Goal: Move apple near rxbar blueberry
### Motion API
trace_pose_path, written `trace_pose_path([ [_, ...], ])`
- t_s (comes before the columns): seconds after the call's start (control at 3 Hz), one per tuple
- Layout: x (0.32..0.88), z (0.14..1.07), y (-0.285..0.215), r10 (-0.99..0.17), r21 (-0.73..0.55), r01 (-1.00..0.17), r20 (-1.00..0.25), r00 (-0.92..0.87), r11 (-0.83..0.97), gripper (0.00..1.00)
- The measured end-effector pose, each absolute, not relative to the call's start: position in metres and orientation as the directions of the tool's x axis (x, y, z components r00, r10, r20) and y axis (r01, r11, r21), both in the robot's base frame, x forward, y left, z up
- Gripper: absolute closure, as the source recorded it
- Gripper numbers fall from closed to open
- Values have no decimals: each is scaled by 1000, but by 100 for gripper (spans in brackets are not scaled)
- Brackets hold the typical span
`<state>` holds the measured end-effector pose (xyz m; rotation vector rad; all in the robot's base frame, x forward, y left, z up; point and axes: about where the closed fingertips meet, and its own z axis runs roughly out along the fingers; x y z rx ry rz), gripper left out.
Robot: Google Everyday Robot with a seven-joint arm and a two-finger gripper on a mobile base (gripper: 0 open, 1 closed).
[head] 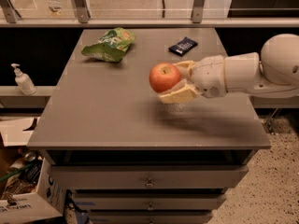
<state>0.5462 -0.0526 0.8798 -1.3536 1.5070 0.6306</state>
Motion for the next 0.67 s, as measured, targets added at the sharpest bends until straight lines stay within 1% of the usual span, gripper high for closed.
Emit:
trace_pose_path([
  [0.33,543,893,-96,-480,-265,-905,-874,79,332,100],
  [0.67,543,893,-96,-480,-265,-905,-874,79,332,100],
])
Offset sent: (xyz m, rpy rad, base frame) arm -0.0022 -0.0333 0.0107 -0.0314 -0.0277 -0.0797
